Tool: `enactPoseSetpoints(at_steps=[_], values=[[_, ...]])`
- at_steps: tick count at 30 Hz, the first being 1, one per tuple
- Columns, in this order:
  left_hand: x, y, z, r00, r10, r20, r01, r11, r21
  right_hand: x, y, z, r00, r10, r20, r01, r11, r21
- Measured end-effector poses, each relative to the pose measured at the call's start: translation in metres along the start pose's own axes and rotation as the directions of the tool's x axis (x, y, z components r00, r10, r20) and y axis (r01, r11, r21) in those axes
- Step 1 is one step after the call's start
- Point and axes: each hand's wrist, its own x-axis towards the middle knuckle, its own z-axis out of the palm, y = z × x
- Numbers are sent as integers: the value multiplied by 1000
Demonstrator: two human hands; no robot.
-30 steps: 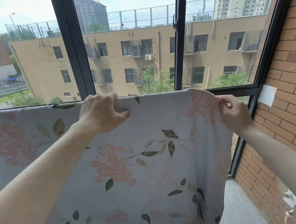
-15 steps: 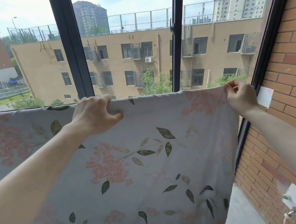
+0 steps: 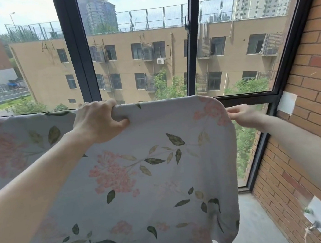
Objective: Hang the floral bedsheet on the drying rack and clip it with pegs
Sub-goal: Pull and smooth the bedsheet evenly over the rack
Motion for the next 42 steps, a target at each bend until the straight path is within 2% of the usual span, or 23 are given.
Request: enactPoseSetpoints(at_steps=[2,4,6,7,9,12,14,17,20,25,27,29,30,31,34,35,37,40,42], values=[[0,-1,1,1000,-2,3,2,1000,-2,-2,3,5,1000,-23,5,24,998,-61],[2,-1,1,1000,-4,-4,4,1000,-6,-5,5,13,984,-57,-168,47,997,-63],[4,1,-1,1000,-4,-9,4,1000,3,-11,8,21,919,-50,-390,49,999,-13],[5,3,-1,1000,-2,-12,2,1000,9,-14,11,26,888,-41,-459,47,999,1],[5,8,-2,1000,-10,-15,10,1000,8,-23,16,38,838,-24,-545,55,998,40],[4,13,5,998,-45,-44,45,999,2,-47,23,62,742,-23,-670,160,977,144],[1,13,13,995,-59,-79,59,998,8,-70,29,81,708,-58,-704,213,968,134],[-12,16,25,991,-60,-117,61,998,6,-108,37,121,733,-116,-670,270,954,130],[-32,26,31,987,-21,-158,13,999,-53,-137,50,162,797,-116,-593,270,946,178],[-116,49,56,975,-62,-215,7,968,-250,-166,74,214,943,4,-332,125,922,367],[-171,53,81,994,-76,-82,38,920,-389,-175,89,236,966,49,-252,43,936,348],[-232,48,119,971,-134,200,214,860,-463,-182,107,259,986,108,-130,-67,956,286],[-263,43,139,911,-186,367,352,814,-462,-187,116,272,988,145,-52,-127,957,262],[-292,36,157,822,-227,522,486,758,-435,-193,127,285,983,182,13,-180,953,244],[-366,14,200,496,-276,823,739,632,-234,-212,152,325,956,260,135,-284,937,202],[-384,8,209,407,-293,865,789,590,-171,-216,158,337,944,287,161,-314,931,188],[-410,-2,224,270,-347,898,867,494,-70,-223,173,360,916,340,213,-374,916,145],[-437,-21,242,97,-425,900,934,351,65,-230,193,394,836,455,306,-506,855,113],[-449,-31,244,0,-439,898,947,287,141,-236,199,415,757,552,348,-628,762,158]])
